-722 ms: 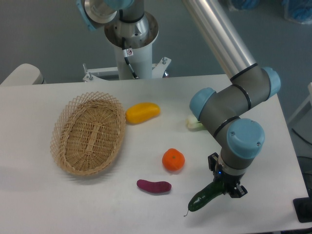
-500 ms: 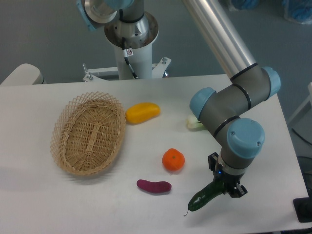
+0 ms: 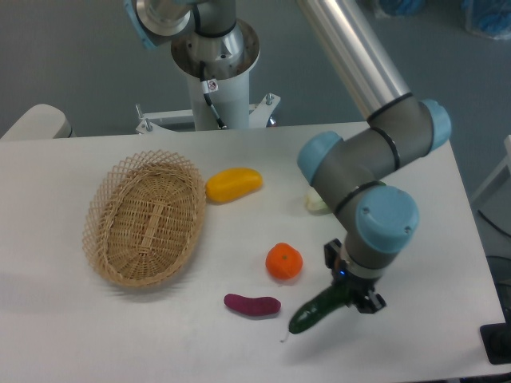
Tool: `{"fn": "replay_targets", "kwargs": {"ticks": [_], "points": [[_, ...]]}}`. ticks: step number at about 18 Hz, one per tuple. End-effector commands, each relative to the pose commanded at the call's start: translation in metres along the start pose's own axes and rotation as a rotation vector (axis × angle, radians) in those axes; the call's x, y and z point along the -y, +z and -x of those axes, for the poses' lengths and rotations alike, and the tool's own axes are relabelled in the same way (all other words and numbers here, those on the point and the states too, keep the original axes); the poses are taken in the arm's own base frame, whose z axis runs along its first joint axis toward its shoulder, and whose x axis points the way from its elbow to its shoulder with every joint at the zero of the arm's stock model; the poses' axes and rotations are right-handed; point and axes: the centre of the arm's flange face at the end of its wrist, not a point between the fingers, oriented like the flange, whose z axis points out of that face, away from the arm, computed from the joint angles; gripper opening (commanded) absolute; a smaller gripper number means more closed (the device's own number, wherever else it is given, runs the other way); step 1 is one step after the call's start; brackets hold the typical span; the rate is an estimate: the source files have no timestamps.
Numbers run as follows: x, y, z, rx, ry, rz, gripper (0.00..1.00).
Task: Place the cucumber in the basket
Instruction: 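Carry the cucumber over the tangerine toward the wicker basket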
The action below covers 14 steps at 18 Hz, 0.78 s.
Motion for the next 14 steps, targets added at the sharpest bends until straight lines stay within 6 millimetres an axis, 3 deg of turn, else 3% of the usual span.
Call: {"fn": "replay_targets", "kwargs": {"ticks": [8,11,14], "points": [[0.079,-0.017,-0.106,-0.047,0.001,-0.039,0.06],[0.101,-0.008,-0.163,-0.082,0.031,-0.032,0.06],[0.116,0.011,-0.206,-0.109,0.054,-0.021,0.06]]}}
